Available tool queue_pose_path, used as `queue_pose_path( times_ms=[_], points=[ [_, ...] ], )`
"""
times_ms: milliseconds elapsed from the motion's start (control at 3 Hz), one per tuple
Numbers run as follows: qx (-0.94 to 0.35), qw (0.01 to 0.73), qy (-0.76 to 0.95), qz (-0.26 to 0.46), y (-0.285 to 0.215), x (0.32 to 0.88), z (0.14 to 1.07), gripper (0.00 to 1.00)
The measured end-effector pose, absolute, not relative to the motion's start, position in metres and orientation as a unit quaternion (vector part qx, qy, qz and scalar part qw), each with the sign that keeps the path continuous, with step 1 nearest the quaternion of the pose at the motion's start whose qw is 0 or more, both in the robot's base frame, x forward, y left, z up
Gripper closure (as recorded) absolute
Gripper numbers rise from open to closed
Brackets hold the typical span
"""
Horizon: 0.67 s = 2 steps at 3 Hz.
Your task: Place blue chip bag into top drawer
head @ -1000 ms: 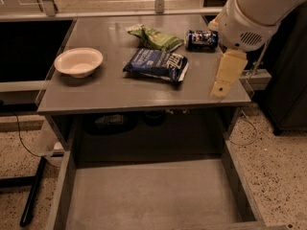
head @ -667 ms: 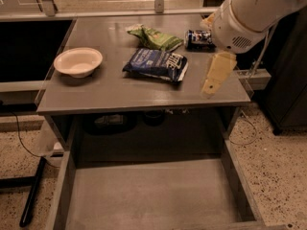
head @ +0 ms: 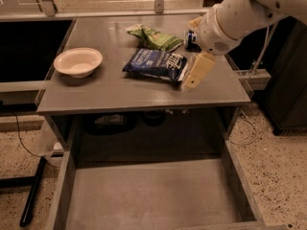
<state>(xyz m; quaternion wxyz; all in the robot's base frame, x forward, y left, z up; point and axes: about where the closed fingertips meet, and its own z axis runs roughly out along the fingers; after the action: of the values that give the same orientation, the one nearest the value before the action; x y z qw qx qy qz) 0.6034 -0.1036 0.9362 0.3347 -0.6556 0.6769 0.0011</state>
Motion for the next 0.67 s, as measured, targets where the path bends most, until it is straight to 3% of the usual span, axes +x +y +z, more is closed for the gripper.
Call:
queue_pose_path(
  times_ms=[667],
  points=[
    [-0.632,0.323,0.697,0.101,-0.085,0.646,0.904,0.0]
  ],
)
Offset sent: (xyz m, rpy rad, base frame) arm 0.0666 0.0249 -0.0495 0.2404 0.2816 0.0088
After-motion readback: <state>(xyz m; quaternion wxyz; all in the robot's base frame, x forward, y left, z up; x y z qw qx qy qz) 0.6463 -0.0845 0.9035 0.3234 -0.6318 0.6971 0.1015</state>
